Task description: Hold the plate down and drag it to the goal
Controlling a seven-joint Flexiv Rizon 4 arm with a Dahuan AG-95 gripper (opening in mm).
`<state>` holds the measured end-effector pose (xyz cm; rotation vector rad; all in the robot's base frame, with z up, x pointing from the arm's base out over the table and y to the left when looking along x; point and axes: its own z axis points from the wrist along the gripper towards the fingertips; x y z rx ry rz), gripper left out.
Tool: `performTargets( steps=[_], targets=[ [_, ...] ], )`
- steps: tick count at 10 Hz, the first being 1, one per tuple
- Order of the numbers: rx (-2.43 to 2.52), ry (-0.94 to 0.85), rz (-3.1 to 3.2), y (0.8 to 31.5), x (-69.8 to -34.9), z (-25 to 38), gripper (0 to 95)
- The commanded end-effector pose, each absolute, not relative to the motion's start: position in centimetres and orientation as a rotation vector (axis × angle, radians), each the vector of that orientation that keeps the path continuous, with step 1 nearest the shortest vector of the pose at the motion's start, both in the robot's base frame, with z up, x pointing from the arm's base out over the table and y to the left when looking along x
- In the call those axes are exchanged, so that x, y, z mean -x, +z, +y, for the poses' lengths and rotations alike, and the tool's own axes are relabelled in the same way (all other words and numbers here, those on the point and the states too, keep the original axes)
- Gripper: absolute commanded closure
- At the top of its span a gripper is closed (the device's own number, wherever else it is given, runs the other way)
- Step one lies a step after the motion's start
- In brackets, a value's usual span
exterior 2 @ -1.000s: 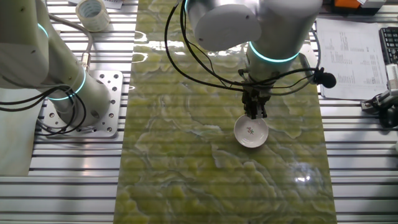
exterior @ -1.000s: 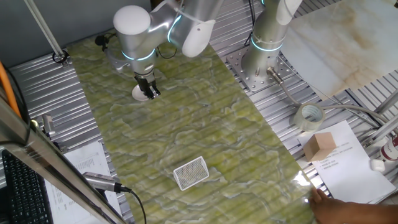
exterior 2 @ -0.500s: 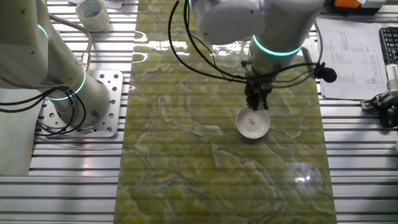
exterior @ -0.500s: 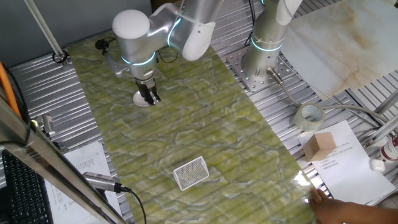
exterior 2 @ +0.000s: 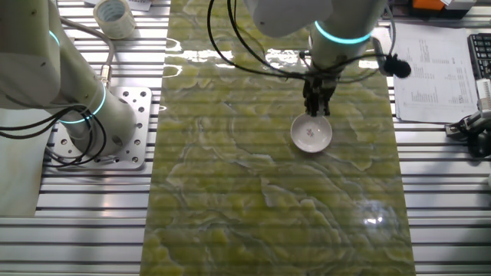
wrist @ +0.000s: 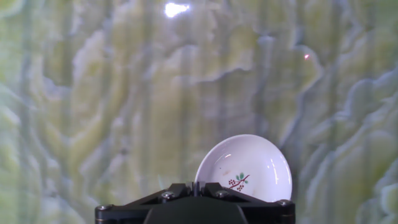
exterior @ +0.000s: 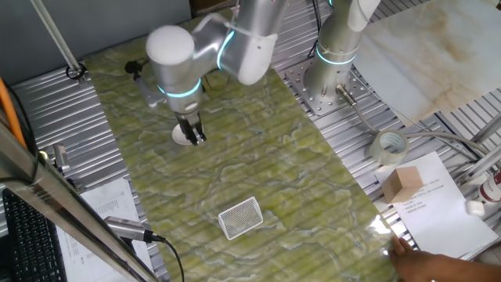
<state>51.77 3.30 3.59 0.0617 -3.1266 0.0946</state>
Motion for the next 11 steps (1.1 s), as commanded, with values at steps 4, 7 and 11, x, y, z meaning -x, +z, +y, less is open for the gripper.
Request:
performTargets(
  steps=[4, 7, 11],
  targets=[
    [-0.233, 0.150, -3.097, 3.60, -51.73, 3.24, 95.0],
    [-0.294, 0.140, -3.092, 3.60, -51.73, 3.24, 95.0],
    [-0.270, 0.104, -3.104, 3.34, -51.94, 3.78, 95.0]
  ],
)
